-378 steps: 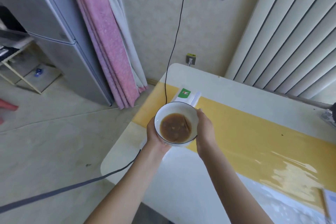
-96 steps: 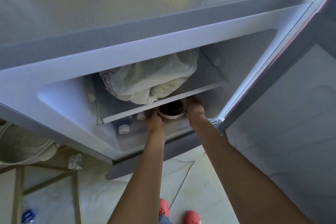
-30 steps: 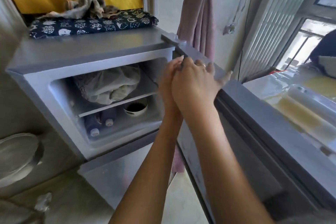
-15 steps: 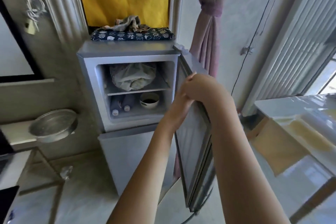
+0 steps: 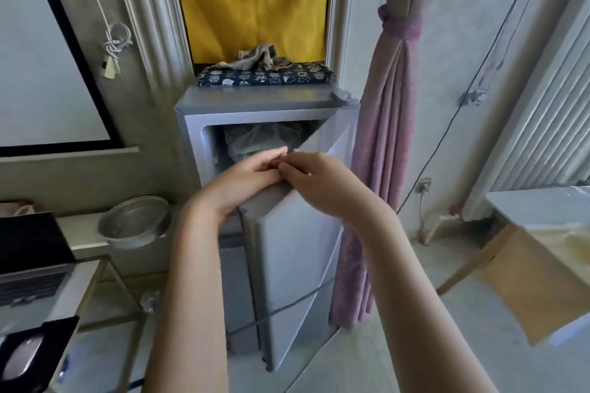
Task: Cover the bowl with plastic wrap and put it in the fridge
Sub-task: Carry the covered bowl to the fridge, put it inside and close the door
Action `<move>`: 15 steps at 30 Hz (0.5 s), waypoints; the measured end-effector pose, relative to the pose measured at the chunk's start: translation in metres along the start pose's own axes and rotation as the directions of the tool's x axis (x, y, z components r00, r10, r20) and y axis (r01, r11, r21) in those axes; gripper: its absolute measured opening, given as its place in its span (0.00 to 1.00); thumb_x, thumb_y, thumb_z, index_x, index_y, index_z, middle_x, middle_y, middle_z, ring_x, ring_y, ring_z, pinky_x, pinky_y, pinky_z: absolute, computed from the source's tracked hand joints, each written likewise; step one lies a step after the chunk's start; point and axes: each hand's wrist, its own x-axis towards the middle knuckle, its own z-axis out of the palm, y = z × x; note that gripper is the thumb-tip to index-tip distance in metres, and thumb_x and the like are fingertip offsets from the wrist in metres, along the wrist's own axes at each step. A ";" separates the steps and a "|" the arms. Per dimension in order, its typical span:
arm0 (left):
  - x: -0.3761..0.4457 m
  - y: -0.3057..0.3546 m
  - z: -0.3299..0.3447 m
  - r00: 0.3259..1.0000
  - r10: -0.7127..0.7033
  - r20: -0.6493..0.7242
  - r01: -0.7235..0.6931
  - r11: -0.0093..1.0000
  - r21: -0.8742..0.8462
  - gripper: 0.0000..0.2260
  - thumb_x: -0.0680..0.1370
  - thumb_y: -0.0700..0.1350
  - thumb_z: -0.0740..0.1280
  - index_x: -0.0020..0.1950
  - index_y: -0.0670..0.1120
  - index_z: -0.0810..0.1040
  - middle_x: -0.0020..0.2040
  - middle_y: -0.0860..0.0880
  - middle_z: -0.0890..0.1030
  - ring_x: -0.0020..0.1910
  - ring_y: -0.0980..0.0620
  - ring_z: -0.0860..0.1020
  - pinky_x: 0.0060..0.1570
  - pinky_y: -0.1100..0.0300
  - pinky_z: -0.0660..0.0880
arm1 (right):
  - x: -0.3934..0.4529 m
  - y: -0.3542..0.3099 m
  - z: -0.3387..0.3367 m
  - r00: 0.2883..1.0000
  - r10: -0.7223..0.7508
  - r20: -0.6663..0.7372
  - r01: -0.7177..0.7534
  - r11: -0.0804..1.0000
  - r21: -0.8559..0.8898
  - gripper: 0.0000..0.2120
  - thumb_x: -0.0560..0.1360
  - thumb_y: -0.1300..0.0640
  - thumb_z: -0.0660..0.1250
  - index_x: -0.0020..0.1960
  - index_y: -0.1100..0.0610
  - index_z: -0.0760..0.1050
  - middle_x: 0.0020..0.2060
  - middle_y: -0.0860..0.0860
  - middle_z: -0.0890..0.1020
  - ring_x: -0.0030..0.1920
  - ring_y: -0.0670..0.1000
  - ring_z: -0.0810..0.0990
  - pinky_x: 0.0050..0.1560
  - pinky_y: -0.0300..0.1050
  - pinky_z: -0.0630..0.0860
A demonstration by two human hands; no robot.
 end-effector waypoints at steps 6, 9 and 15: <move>-0.027 -0.010 -0.055 1.000 0.028 0.001 -0.028 0.998 0.059 0.30 0.69 0.52 0.74 0.70 0.56 0.69 0.66 0.63 0.72 0.66 0.66 0.68 0.65 0.65 0.62 | 0.053 0.008 0.044 0.985 -0.155 -0.072 0.155 0.988 -0.005 0.14 0.80 0.45 0.56 0.62 0.39 0.75 0.62 0.38 0.77 0.68 0.41 0.68 0.69 0.69 0.35; -0.016 -0.025 -0.078 0.972 0.052 -0.230 -0.035 0.996 0.078 0.26 0.65 0.46 0.78 0.62 0.56 0.76 0.59 0.62 0.78 0.60 0.68 0.73 0.58 0.67 0.67 | 0.082 0.005 0.062 0.972 -0.223 -0.069 0.220 0.974 -0.051 0.17 0.79 0.41 0.56 0.65 0.41 0.73 0.68 0.38 0.73 0.72 0.40 0.63 0.71 0.66 0.34; 0.027 -0.071 -0.111 0.749 0.327 -0.576 -0.020 0.881 0.473 0.15 0.69 0.52 0.74 0.55 0.52 0.83 0.55 0.53 0.83 0.55 0.51 0.79 0.55 0.51 0.76 | 0.151 0.013 0.107 0.889 -0.415 -0.192 0.368 0.899 -0.239 0.19 0.77 0.48 0.64 0.67 0.47 0.73 0.67 0.44 0.76 0.68 0.48 0.71 0.70 0.51 0.52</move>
